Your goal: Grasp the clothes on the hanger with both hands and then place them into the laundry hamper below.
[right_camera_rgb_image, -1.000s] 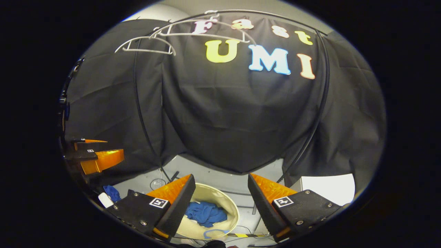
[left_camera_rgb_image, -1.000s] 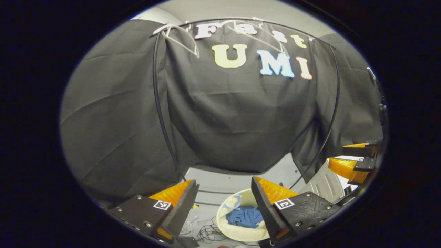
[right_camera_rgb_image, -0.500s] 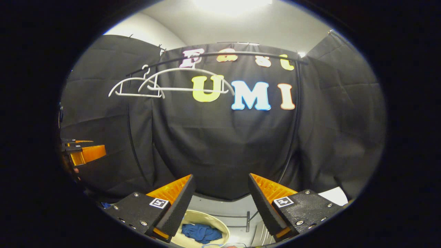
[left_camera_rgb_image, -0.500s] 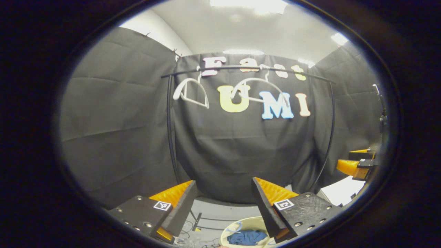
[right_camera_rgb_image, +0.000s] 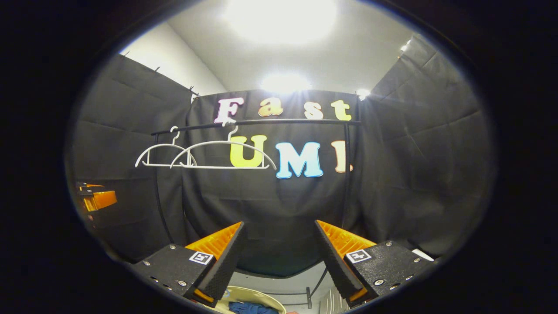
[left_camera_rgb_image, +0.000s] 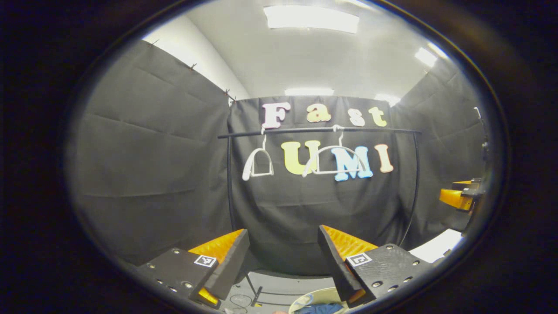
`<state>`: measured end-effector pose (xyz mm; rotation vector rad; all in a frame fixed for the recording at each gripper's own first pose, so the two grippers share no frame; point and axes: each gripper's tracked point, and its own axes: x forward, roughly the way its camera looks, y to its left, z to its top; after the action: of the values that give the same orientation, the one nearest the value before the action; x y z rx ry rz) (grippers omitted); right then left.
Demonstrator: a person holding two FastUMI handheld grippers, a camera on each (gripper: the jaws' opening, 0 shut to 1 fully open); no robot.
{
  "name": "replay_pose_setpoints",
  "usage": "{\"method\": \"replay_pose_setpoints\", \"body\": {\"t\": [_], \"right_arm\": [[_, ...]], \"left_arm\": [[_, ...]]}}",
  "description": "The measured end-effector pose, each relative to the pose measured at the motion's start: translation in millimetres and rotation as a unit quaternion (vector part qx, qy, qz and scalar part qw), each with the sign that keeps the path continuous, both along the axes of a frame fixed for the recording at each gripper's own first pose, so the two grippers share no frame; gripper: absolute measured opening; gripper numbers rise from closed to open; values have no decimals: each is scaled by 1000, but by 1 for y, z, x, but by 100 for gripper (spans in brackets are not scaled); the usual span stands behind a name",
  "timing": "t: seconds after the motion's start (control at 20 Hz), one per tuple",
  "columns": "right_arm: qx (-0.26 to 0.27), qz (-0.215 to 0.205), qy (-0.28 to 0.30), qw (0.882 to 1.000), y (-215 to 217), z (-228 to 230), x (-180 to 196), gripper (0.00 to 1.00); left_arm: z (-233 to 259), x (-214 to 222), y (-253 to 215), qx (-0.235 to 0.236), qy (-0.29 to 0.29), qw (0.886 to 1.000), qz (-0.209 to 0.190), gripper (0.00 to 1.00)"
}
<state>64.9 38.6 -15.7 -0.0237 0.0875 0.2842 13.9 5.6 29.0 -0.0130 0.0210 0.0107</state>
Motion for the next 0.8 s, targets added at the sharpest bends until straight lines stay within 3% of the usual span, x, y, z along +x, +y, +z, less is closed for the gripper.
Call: {"method": "replay_pose_setpoints", "body": {"t": [0.3,0.5,0.55,0.7,0.75,0.8], "right_arm": [[24,-33,-27,999,-21,8,-14,94],[20,-35,-36,999,-27,18,-18,94],[22,-33,-40,998,-25,21,-20,94],[20,-31,-41,998,-24,22,-22,94],[20,-31,-41,998,-23,22,-23,93],[20,-30,-41,999,-23,22,-24,93]], "left_arm": [[10,-29,14,-4,-30,999,19,96],[19,-38,12,-7,-50,999,19,87],[17,-39,12,-9,-50,999,19,96],[15,-38,15,-15,-46,999,21,91],[13,-37,15,-16,-45,999,21,96],[10,-38,15,-16,-42,999,20,96]]}}
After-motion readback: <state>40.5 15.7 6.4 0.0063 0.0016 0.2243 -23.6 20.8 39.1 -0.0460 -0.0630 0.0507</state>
